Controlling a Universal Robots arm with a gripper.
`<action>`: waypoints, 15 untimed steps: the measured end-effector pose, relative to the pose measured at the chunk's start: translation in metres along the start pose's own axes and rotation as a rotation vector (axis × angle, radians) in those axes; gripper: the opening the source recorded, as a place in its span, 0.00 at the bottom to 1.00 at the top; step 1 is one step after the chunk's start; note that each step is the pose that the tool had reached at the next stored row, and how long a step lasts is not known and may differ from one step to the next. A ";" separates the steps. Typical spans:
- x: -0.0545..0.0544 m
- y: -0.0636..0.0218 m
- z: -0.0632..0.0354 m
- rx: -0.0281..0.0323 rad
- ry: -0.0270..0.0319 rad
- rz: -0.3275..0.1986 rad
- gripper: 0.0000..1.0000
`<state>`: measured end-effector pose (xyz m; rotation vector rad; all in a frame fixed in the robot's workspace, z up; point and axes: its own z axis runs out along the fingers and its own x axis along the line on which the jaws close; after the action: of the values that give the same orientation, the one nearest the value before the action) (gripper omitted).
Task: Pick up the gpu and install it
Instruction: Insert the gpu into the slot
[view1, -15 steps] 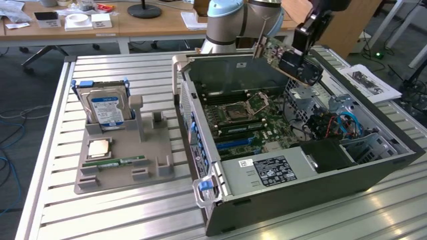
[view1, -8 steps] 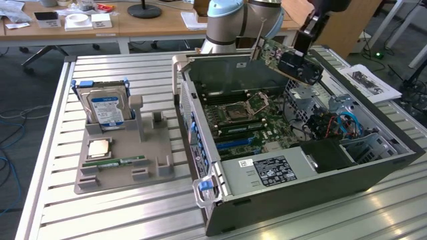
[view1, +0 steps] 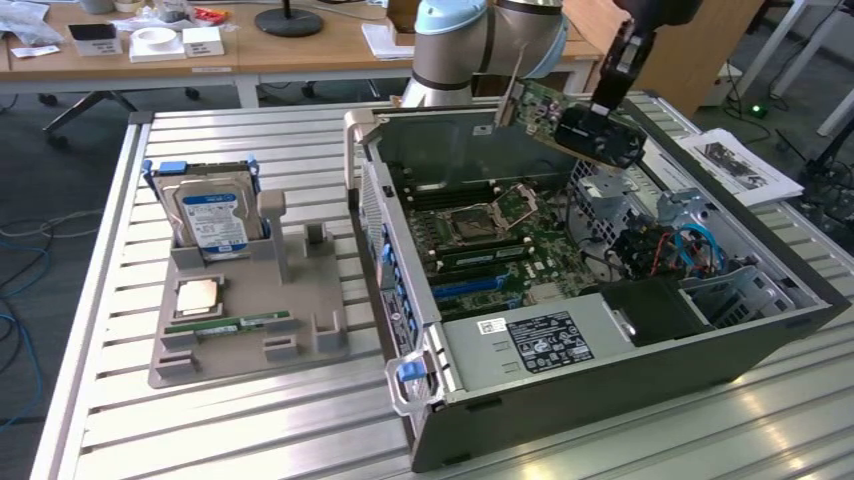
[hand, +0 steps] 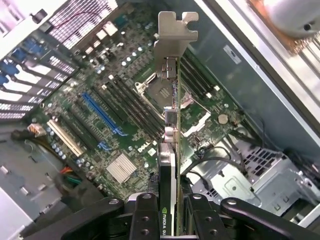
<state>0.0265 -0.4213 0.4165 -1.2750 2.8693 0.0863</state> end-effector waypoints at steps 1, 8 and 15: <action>0.000 0.0000 0.0001 -0.0004 0.0009 -0.017 0.27; 0.000 -0.0001 0.0012 -0.0029 0.0063 -0.127 0.27; 0.000 -0.0001 0.0020 -0.0052 0.0113 -0.229 0.27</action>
<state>0.0265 -0.4213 0.4145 -1.5979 2.7100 0.0859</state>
